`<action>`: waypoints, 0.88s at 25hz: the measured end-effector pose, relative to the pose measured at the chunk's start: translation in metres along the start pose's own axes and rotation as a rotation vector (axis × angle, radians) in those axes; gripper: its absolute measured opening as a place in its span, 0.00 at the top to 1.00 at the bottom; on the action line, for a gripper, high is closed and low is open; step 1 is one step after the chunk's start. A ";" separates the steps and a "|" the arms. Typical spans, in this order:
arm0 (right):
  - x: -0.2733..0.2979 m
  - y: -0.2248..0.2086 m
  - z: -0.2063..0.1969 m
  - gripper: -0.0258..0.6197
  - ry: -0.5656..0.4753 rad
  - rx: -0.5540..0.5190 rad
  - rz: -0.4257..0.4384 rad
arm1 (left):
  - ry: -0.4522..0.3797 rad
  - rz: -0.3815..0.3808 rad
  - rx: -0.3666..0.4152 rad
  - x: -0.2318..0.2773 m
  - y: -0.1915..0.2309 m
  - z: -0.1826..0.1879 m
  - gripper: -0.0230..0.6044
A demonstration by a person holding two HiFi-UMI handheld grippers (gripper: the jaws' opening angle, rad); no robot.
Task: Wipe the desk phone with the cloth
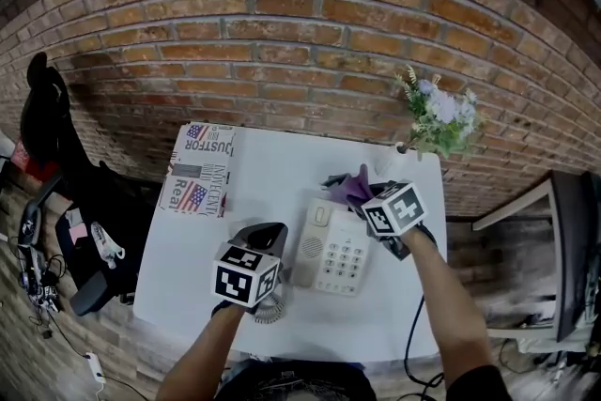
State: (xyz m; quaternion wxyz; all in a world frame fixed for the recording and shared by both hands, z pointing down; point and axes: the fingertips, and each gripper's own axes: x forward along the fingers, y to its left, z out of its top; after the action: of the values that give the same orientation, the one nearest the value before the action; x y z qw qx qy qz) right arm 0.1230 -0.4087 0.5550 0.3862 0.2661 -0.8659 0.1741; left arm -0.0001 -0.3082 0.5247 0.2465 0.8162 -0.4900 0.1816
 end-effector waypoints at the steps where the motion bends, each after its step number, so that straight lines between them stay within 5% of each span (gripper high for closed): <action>1: -0.003 -0.002 -0.003 0.88 0.001 0.004 -0.005 | 0.001 -0.004 0.003 0.001 -0.001 0.000 0.96; 12: -0.038 -0.028 -0.031 0.88 -0.005 0.075 -0.096 | 0.006 -0.052 0.035 0.010 -0.020 0.006 0.96; 22: -0.094 -0.030 -0.039 0.88 -0.125 0.147 -0.221 | -0.030 -0.076 0.074 -0.004 -0.027 0.022 0.96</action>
State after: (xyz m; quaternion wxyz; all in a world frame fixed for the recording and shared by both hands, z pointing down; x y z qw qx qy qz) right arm 0.2161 -0.3824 0.5116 0.3278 0.3976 -0.8386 0.1766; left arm 0.0231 -0.3073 0.4989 0.2154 0.8455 -0.4551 0.1779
